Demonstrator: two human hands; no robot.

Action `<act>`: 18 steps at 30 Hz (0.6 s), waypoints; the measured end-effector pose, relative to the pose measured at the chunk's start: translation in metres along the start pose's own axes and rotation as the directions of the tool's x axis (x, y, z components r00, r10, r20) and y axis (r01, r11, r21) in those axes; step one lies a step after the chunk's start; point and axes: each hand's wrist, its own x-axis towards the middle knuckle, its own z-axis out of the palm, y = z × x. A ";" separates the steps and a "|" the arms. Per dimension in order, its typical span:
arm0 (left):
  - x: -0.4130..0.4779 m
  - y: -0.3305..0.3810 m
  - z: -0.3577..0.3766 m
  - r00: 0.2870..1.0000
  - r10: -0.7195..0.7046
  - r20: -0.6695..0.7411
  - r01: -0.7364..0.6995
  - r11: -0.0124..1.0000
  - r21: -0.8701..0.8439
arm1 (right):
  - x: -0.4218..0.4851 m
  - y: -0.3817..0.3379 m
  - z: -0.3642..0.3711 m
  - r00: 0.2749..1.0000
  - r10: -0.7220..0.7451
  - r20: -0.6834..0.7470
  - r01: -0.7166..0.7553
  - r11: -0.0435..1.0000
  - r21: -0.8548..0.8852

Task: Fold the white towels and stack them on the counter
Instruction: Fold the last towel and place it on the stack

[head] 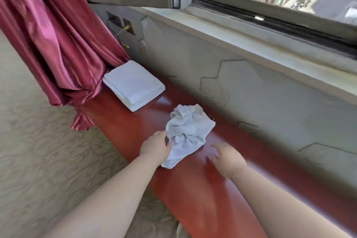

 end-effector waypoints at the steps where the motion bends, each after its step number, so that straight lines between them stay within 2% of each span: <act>1: 0.012 -0.004 -0.002 1.000 -0.003 0.010 0.003 1.000 -0.019 | 0.015 -0.013 0.000 1.000 -0.006 -0.011 0.006 1.000 0.016; 4: 0.049 -0.003 -0.006 0.998 0.013 0.068 -0.006 0.995 -0.101 | 0.058 -0.041 0.004 0.998 0.001 -0.059 0.004 0.996 0.090; 7: 0.079 0.006 0.000 0.990 0.061 0.127 -0.042 0.988 -0.150 | 0.095 -0.054 0.012 0.999 0.006 -0.052 -0.002 0.997 0.081; 9: 0.089 0.004 0.010 0.987 0.033 0.157 -0.003 0.982 -0.188 | 0.115 -0.061 0.019 1.000 -0.003 -0.030 0.004 0.999 0.048; 12: 0.094 -0.004 0.025 0.985 0.008 0.174 0.008 0.996 -0.088 | 0.130 -0.067 0.029 0.999 0.004 -0.045 -0.007 0.999 -0.051; 14: 0.093 -0.004 0.030 0.992 0.022 0.123 -0.012 0.997 -0.079 | 0.127 -0.067 0.029 0.995 0.026 -0.098 -0.033 0.997 -0.068; 18: 0.076 0.003 0.020 0.994 0.067 -0.091 -0.079 0.987 -0.137 | 0.094 -0.053 0.016 0.969 0.047 -0.242 -0.048 0.999 0.001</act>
